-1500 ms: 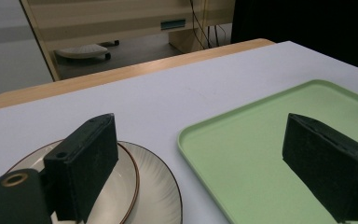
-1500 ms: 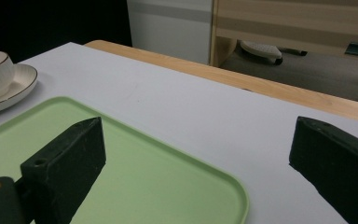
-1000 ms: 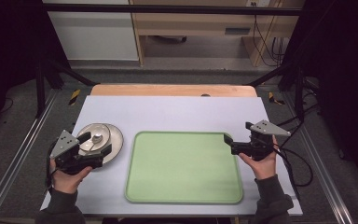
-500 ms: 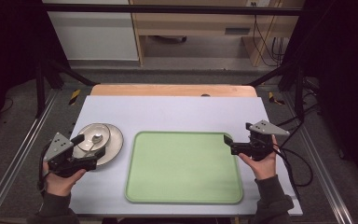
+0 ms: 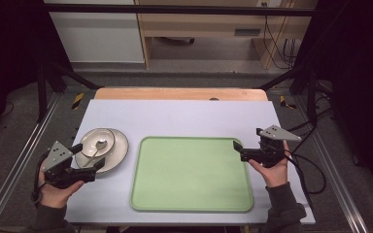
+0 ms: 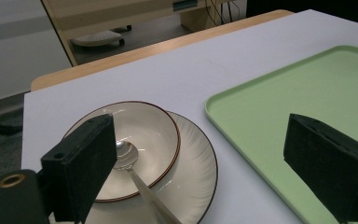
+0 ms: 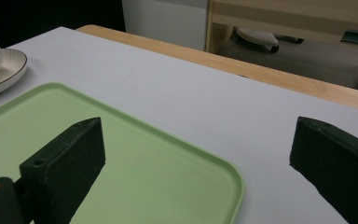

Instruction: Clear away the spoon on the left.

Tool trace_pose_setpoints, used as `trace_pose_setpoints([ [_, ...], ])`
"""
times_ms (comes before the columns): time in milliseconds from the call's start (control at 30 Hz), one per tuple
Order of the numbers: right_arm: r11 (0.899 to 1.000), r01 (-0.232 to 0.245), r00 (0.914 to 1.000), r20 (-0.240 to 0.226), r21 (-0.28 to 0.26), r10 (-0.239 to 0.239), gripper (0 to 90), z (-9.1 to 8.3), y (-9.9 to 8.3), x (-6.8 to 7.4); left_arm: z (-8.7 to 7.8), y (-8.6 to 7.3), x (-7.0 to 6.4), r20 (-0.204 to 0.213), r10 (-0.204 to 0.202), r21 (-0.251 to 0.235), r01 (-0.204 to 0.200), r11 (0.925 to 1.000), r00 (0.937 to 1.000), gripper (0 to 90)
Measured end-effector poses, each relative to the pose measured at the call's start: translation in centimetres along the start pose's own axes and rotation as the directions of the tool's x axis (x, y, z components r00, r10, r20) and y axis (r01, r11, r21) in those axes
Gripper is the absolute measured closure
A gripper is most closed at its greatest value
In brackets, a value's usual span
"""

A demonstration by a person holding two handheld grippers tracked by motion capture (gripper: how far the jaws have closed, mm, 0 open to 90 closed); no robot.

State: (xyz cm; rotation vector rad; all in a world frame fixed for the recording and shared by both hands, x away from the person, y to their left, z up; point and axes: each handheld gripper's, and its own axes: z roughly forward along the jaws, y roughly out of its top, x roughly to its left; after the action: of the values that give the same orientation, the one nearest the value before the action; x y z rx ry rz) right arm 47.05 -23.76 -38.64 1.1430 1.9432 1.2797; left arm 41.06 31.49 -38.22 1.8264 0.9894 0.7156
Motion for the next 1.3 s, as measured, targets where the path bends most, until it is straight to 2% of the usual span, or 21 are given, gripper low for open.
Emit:
trace_pose_setpoints([
  [300,1.000,0.008,1.0000,0.001,0.010,-0.008,3.5,0.1,0.0,0.0,-0.8,0.2,0.4,0.007,0.041,0.026,-0.041,0.9988,0.9991,9.0],
  [600,1.000,0.006,1.0000,0.001,0.015,-0.006,3.4,0.1,0.0,0.1,-0.7,0.2,0.2,0.017,0.101,0.076,-0.102,0.9919,0.9948,8.8],
  [767,1.000,0.007,1.0000,0.001,0.018,-0.007,3.4,0.1,0.0,0.0,-0.6,0.1,0.0,0.019,0.138,0.111,-0.139,0.9840,0.9903,8.7],
  [967,1.000,0.010,0.9999,0.001,0.025,-0.010,3.3,0.2,-0.1,0.1,0.0,0.0,-0.3,0.016,0.207,0.155,-0.207,0.9660,0.9782,9.4],
  [1067,1.000,0.011,0.9999,0.000,0.024,-0.011,3.4,0.2,-0.1,0.1,0.2,-0.1,-0.4,0.005,0.221,0.170,-0.219,0.9609,0.9752,10.7],
  [1100,1.000,0.012,0.9999,0.000,0.022,-0.012,3.4,0.2,-0.1,0.1,0.1,-0.2,-0.4,0.007,0.221,0.192,-0.218,0.9568,0.9752,11.1],
  [1267,1.000,0.010,0.9999,0.001,0.021,-0.010,3.4,0.1,-0.1,0.1,0.4,-0.3,-0.3,-0.010,0.234,0.211,-0.227,0.9507,0.9721,14.5],
  [1300,1.000,0.011,0.9999,0.000,0.021,-0.011,3.4,0.1,-0.1,0.1,0.4,-0.4,-0.3,-0.013,0.242,0.220,-0.233,0.9472,0.9702,15.2],
])
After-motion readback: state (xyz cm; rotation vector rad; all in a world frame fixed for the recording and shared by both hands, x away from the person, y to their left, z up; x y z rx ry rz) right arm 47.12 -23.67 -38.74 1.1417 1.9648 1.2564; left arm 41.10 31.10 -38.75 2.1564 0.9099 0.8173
